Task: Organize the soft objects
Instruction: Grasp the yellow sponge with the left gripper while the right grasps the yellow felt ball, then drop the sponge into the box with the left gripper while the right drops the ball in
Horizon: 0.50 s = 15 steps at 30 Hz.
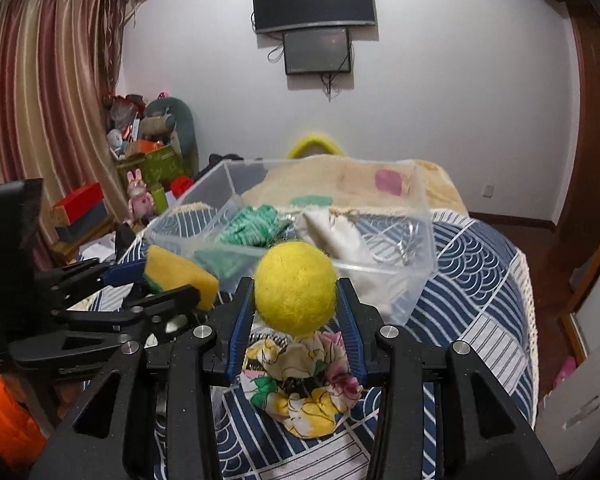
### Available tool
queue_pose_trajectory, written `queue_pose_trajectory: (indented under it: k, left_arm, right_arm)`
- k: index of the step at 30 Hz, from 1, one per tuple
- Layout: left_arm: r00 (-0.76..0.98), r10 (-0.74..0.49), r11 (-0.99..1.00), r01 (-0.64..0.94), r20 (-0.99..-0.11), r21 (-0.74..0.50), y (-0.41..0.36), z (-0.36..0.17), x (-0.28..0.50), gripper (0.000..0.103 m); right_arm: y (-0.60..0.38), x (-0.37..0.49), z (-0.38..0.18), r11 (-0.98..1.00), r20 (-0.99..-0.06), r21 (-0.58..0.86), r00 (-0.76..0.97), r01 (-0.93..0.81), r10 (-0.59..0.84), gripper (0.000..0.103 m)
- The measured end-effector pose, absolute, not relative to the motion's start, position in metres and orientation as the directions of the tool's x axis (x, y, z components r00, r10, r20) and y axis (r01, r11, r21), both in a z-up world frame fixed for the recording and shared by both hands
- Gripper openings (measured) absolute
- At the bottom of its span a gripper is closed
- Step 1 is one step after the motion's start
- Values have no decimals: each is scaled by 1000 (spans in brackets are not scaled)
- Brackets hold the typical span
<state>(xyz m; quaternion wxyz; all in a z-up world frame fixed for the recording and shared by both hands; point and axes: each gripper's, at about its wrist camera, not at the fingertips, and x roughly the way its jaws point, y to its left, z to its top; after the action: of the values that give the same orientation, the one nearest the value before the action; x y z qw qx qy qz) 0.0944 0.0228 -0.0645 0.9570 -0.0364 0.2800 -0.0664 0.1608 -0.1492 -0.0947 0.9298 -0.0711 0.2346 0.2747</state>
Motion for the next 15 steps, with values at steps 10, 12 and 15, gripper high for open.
queue_pose_trajectory:
  k: [10,12,15]
  left_arm:
    - [893,-81,996,62,-442,-58,31,-20,94,62]
    - [899,-82,996,55,-430,-76,36,-14,99,62]
    - [902,-85,994,46,-424,-100,40,-9,109,63]
  right_arm:
    - [-151,167,-71,854,-414,-35,785,-519,461,37]
    - [-148,170,-68,854,-406,-40,790,-518,460,37]
    - [-140,178,-66,857,-398,-50,797,-513,454,37]
